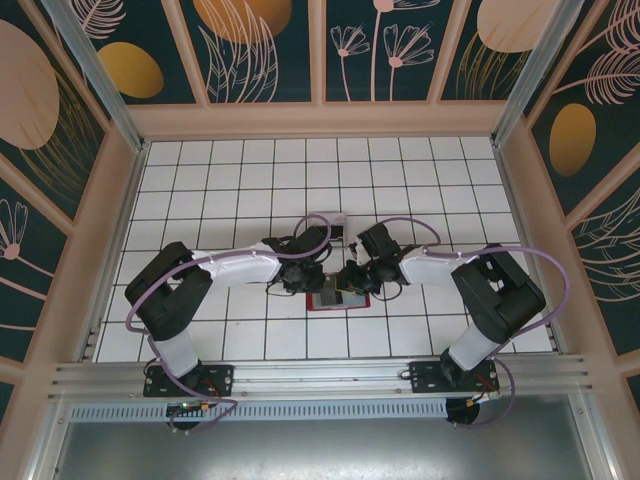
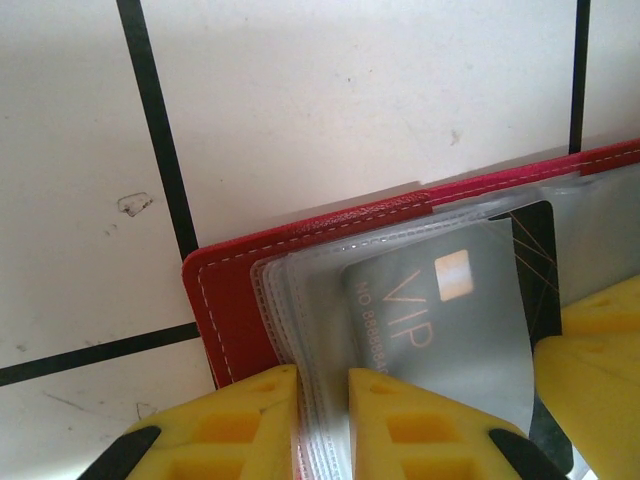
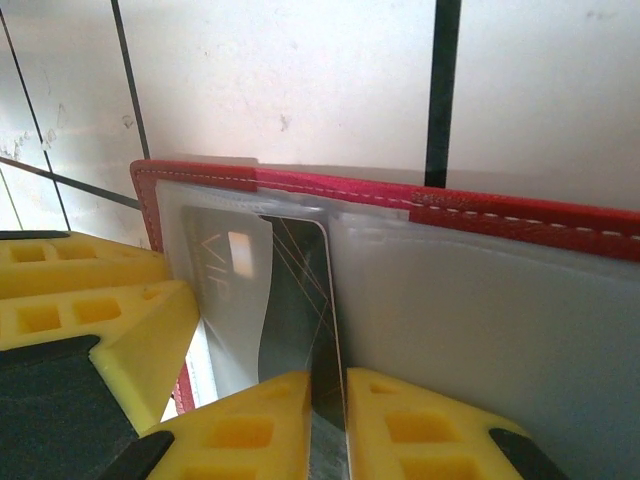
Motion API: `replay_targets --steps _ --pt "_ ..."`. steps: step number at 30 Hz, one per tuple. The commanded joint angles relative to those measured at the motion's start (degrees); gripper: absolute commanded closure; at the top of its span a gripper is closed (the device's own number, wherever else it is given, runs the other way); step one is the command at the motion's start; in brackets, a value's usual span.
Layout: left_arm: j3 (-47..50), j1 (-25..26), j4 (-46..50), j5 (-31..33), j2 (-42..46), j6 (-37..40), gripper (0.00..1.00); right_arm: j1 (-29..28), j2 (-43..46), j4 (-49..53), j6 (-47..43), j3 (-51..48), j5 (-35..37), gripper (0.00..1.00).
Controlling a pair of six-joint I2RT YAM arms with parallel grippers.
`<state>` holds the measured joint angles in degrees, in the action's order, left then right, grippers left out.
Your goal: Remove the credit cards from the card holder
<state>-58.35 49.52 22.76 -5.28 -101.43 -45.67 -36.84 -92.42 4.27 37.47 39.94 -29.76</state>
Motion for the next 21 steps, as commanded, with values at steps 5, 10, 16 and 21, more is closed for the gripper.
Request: replay_targets --steps 5,10,16,21 --pt "2.26 0.32 4.61 0.6 -1.9 0.58 0.8 0.28 -1.49 -1.87 -0.65 -1.75 -1.0 0.82" --pt "2.27 0.25 4.75 0.69 -1.81 0.43 0.8 0.37 -1.39 -2.27 -0.6 -2.0 -1.51 0.76" --pt "2.32 0.3 4.7 0.71 -1.76 0.37 0.79 0.54 -1.79 -3.47 -0.43 -2.41 -3.03 0.82" --pt "2.15 0.28 4.96 0.72 -1.63 0.57 0.8 1.08 -0.71 -2.81 -0.3 -2.76 -2.2 0.9"
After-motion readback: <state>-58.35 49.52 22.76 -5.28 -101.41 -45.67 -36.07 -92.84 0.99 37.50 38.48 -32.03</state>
